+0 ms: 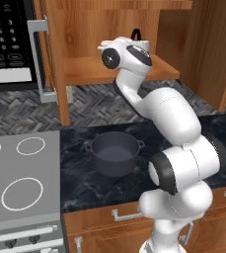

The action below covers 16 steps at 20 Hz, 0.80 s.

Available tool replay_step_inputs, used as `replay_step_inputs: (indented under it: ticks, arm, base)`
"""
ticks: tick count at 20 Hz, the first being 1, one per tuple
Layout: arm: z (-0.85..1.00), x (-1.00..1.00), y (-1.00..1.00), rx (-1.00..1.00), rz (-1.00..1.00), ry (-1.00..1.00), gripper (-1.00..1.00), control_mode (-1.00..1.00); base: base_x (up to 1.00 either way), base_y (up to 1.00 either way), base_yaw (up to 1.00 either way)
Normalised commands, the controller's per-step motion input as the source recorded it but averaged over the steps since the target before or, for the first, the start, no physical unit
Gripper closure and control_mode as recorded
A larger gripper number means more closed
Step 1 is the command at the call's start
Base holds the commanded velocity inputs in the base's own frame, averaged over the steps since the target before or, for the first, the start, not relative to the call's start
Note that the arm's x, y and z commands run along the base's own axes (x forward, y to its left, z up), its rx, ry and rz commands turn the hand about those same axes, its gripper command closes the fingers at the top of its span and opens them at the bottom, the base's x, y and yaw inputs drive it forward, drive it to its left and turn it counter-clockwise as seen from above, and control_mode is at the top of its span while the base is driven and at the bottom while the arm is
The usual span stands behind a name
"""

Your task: Pick the kettle from the cabinet and place it on a stove burner. Then pick the pot from the counter and place it on another stove burner. Finally, turn both burners on.

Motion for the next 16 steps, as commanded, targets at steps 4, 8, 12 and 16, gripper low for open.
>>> replay_step_inputs:
  ticks: [4,8,12,16]
  arm:
    - [0.00,0.17,-0.14,0.01,-0.02,0.00,-1.00,-1.00]
    - [0.00,0.13,-0.16,0.01,-0.04,0.00,-1.00,-1.00]
    - [0.00,0.18,-0.03,0.00,-0.04,0.00,-1.00,-1.00]
    - [0.00,0.18,0.00,0.00,-0.02,0.00,-1.00,-1.00]
  base:
    - [0.00,0.00,0.00]
    - [0.00,0.00,0.00]
    - [0.00,0.00,0.00]
    - [0.00,0.00,0.00]
